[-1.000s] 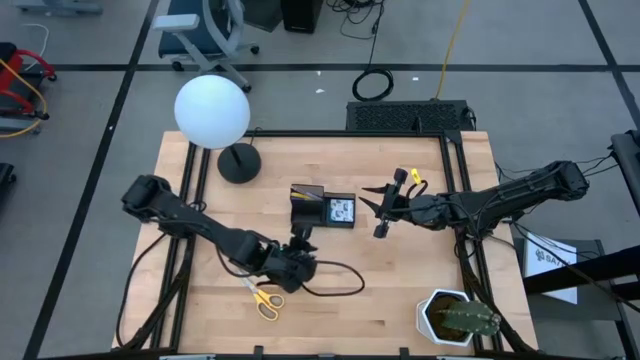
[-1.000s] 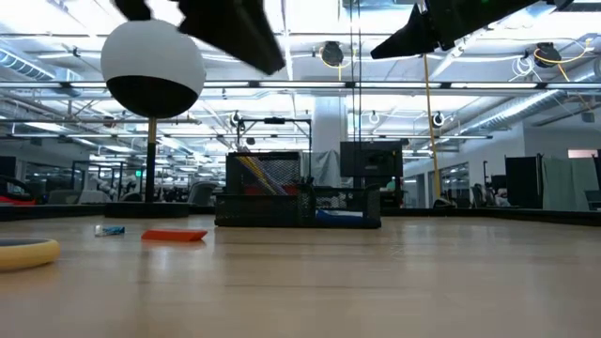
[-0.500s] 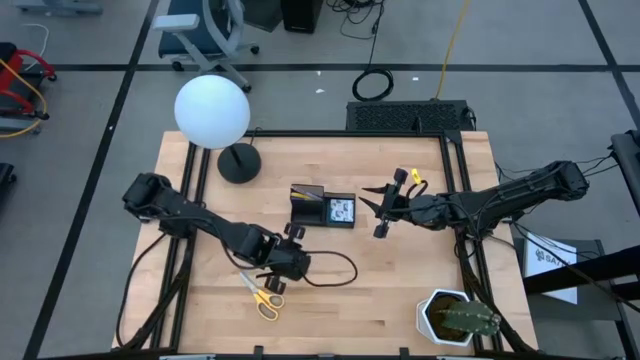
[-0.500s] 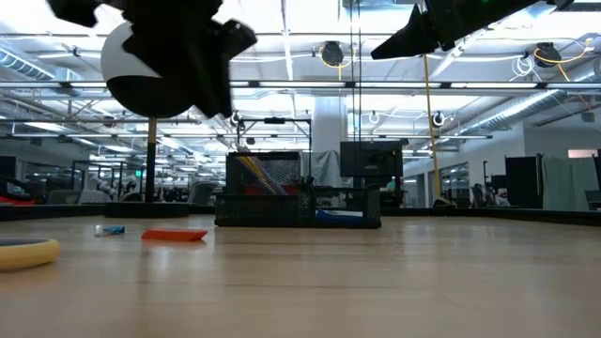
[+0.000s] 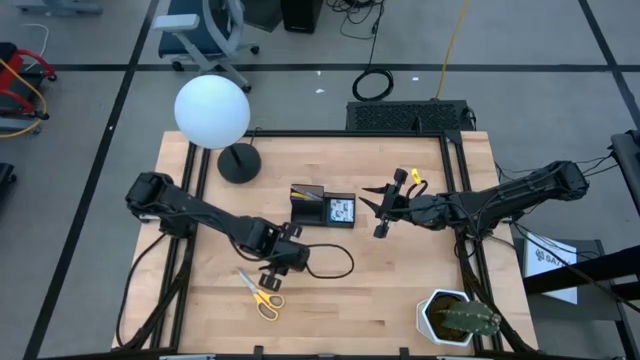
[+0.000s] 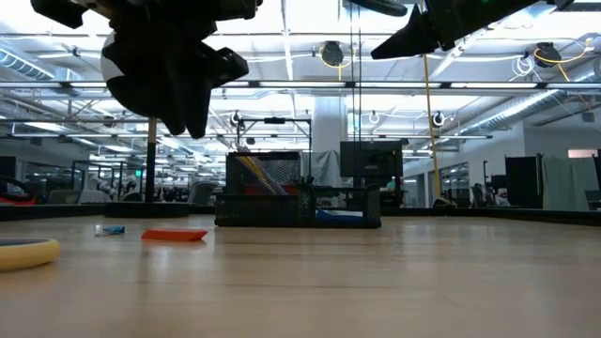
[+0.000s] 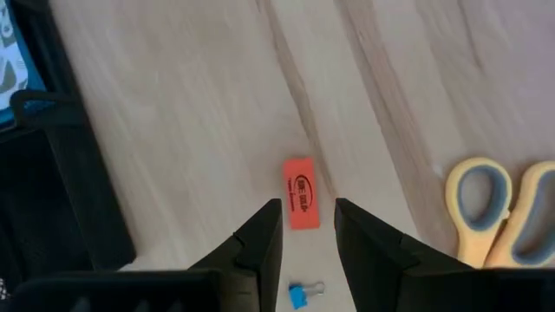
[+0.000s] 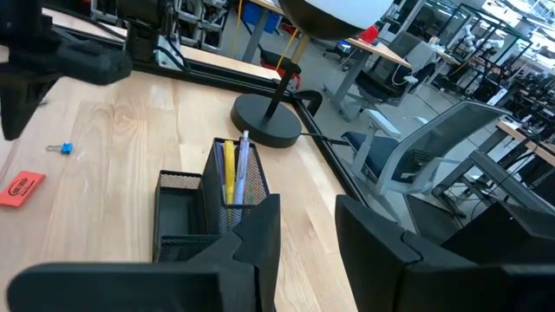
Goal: Pick and place office supplies into organizer
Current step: Put the orange eraser into the desk organizer, then put the blue binder clip into the desk organizer
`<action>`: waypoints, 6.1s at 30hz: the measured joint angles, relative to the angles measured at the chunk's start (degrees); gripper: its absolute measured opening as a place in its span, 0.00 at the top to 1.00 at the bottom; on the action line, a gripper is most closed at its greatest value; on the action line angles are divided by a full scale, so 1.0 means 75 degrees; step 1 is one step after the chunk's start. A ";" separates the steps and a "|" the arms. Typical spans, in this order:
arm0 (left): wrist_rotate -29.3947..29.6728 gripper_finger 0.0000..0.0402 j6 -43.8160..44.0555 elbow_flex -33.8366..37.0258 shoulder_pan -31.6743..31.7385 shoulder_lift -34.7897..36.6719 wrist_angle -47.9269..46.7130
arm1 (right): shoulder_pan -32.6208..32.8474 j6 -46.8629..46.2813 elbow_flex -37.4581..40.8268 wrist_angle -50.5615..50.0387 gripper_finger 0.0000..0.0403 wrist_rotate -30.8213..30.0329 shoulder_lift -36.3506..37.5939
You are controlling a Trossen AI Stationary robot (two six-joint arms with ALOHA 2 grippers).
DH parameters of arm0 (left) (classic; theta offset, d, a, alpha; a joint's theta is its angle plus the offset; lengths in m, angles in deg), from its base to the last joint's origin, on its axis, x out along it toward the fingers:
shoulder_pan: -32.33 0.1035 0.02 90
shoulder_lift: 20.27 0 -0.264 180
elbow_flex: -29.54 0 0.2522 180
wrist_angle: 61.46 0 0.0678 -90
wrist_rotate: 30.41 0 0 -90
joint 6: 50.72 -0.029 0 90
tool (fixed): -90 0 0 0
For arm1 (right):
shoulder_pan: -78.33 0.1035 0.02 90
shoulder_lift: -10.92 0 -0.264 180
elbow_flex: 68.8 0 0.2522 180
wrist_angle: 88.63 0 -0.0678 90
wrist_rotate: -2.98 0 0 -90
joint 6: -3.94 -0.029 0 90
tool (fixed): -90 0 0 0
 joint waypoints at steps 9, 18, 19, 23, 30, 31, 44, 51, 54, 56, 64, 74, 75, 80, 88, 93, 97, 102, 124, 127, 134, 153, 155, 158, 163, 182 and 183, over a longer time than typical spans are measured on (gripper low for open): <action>-0.0178 0.72 0.0013 0.0626 0.0019 -0.0217 0.0163 | 0.0001 -0.0003 0.0000 -0.0003 0.74 0.0001 0.0000; -0.0227 0.70 -0.0159 0.0729 0.0038 -0.0217 0.0361 | 0.0000 -0.0003 0.0000 0.0001 0.74 0.0000 0.0000; -0.0227 0.69 -0.0164 0.0729 0.0041 -0.0217 0.0455 | -0.0001 -0.0003 0.0000 0.0000 0.74 0.0002 0.0000; -0.0204 0.61 -0.0220 0.0729 0.0052 -0.0217 0.0766 | 0.0001 -0.0003 0.0000 0.0000 0.74 0.0003 0.0000; 0.0095 0.52 -0.0104 0.0729 0.0052 -0.0214 0.1015 | -0.0002 -0.0003 0.0000 -0.0001 0.74 0.0001 0.0000; 0.0105 0.51 -0.0106 0.0729 0.0052 -0.0214 0.1013 | -0.0002 -0.0003 0.0000 0.0000 0.74 0.0002 0.0000; -0.0182 0.53 0.0057 0.0729 0.0215 -0.0237 0.1019 | 0.0001 -0.0006 0.0000 -0.0001 0.74 0.0003 0.0000; -0.0272 0.54 0.0023 0.0726 0.0323 -0.1007 0.1109 | 0.0000 -0.0061 0.0000 -0.0017 0.74 0.0003 0.0000; -0.0349 0.54 0.0056 0.0699 0.0323 -0.1433 0.1144 | 0.0000 -0.0066 -0.0003 -0.0017 0.74 0.0003 0.0000; -0.0449 0.54 0.0132 0.0671 0.0326 -0.1666 0.1112 | -0.0002 -0.0067 -0.0003 -0.0011 0.74 0.0003 0.0002; -0.0460 0.54 0.0172 0.0679 0.0332 -0.1813 0.1128 | 0.0000 -0.0090 -0.0003 -0.0024 0.74 0.0003 0.0001; -0.0609 0.70 0.0289 0.0670 0.0323 -0.1703 0.1143 | 0.0001 -0.0090 -0.0003 -0.0026 0.74 0.0003 0.0003; -0.0614 0.74 0.0313 0.0670 0.0323 -0.1703 0.1140 | 0.0001 -0.0090 -0.0003 -0.0023 0.74 0.0000 0.0000; -0.0629 0.88 0.0333 0.0667 0.0321 -0.1698 0.1109 | 0.0001 -0.0090 -0.0003 -0.0026 0.74 0.0003 0.0000; -0.0571 0.86 0.0453 0.0669 0.0310 -0.1584 0.0974 | 0.0001 -0.0090 -0.0003 -0.0026 0.74 0.0003 0.0003; -0.0369 0.84 0.0492 0.0712 0.0300 -0.1215 0.0796 | -0.0002 -0.0090 -0.0003 -0.0026 0.74 0.0000 0.0003; -0.0042 0.84 0.0597 0.0700 0.0303 -0.0733 0.0721 | -0.0002 -0.0090 -0.0003 -0.0052 0.74 0.0000 0.0000; 0.0419 0.84 0.0595 0.0705 0.0318 -0.0320 0.0567 | -0.0002 -0.0090 -0.0003 -0.0058 0.74 0.0000 0.0000; 0.3398 0.84 -0.0185 0.0682 0.1344 0.0048 0.0870 | -0.0002 -0.0090 -0.0003 -0.0061 0.74 0.0000 0.0003; 0.3532 0.84 -0.0190 0.0682 0.1462 0.0048 0.1043 | -0.0002 -0.0090 -0.0003 -0.0061 0.74 0.0000 0.0003; 0.3572 0.84 -0.0536 0.0680 0.1518 0.0048 0.1463 | -0.0002 -0.0090 -0.0003 -0.0061 0.74 0.0000 0.0003; 0.3573 0.70 -0.0497 0.0676 0.1609 0.0048 0.1586 | -0.0002 -0.0090 -0.0003 -0.0070 0.74 0.0000 0.0003; 0.3570 0.68 -0.0498 0.0676 0.1609 0.0048 0.1596 | -0.0002 -0.0090 -0.0003 -0.0070 0.74 0.0000 0.0003; 0.3573 0.66 -0.0483 0.0673 0.1609 0.0049 0.1633 | -0.0002 -0.0090 -0.0003 -0.0073 0.74 0.0000 0.0003; 0.3573 0.65 -0.0531 0.0673 0.1609 0.0051 0.1636 | -0.0002 -0.0090 -0.0003 -0.0079 0.74 0.0000 0.0002; 0.2058 0.64 0.0569 0.0670 0.0815 0.0057 0.0191 | -0.0002 -0.0090 -0.0003 -0.0131 0.74 0.0000 0.0002; 0.1915 0.64 0.0721 0.0670 0.0767 0.0057 0.0001 | -0.0002 -0.0090 -0.0003 -0.0131 0.74 0.0000 0.0003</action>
